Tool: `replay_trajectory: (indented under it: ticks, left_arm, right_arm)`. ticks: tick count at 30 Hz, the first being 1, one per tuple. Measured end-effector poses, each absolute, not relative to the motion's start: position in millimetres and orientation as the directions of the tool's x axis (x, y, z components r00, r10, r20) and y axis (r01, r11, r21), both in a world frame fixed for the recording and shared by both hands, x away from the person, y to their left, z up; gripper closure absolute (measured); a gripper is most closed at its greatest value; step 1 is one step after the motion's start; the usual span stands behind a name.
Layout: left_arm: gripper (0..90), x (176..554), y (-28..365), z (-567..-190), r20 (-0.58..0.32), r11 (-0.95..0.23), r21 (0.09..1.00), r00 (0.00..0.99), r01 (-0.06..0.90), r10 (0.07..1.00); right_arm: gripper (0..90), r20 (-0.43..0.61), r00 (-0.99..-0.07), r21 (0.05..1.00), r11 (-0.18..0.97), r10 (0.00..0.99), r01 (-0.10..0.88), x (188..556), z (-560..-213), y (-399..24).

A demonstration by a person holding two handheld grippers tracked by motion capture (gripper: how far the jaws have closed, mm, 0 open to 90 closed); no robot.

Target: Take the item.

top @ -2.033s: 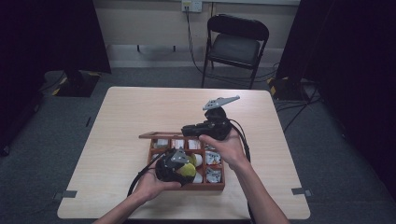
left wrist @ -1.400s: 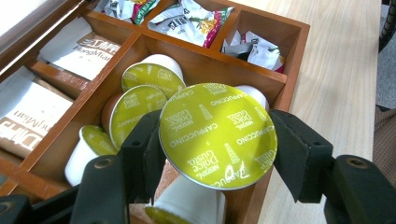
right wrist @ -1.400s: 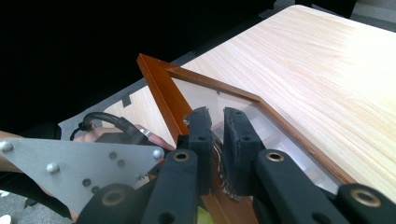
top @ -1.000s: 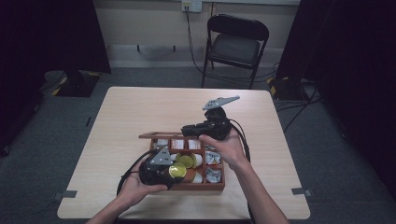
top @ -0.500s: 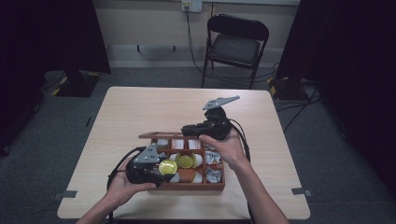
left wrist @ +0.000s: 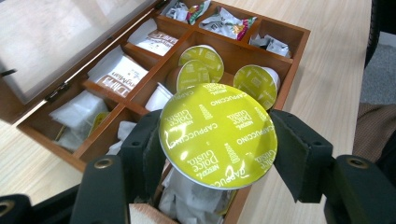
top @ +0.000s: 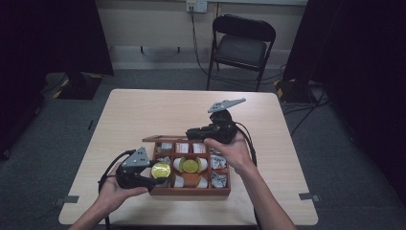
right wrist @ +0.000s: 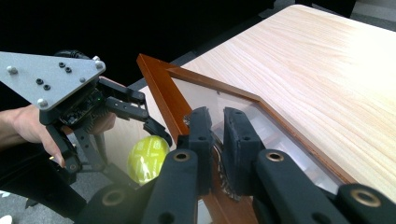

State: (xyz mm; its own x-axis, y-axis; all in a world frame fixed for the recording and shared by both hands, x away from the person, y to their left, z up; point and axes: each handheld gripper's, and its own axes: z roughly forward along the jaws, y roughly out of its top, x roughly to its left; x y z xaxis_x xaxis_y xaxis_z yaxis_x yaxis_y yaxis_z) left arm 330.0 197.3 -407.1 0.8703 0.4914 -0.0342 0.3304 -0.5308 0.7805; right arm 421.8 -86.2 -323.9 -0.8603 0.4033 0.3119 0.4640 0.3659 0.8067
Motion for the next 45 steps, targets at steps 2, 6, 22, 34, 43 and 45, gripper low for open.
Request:
replay_trajectory:
  ticks: [2,6,22,34,43,45]
  left_arm:
    - [38.9,330,202,-408,-0.037,-0.525,0.780,0.863,0.340,0.503]
    - [38.9,330,211,-409,-0.045,-0.510,0.784,0.852,0.354,0.522]
    - [38.9,342,244,-408,-0.065,-0.438,0.803,0.790,0.404,0.609]
    - [38.9,359,270,-410,-0.062,-0.414,0.791,0.731,0.451,0.680]
    - [38.9,376,281,-418,-0.081,-0.381,0.785,0.691,0.489,0.719]
    - [38.9,380,283,-420,-0.086,-0.373,0.782,0.680,0.499,0.728]
  right_arm:
    - [82.2,0.312,-0.860,0.807,0.366,0.403,0.464,422,-324,-86]
    - [82.2,0.311,-0.860,0.806,0.367,0.404,0.464,422,-324,-86]
    - [82.2,0.312,-0.860,0.806,0.367,0.404,0.465,422,-324,-86]
    - [82.2,0.313,-0.860,0.806,0.367,0.403,0.465,422,-324,-86]
    - [82.1,0.315,-0.859,0.804,0.367,0.404,0.467,422,-324,-86]
    - [82.2,0.315,-0.859,0.804,0.367,0.404,0.467,422,-324,-86]
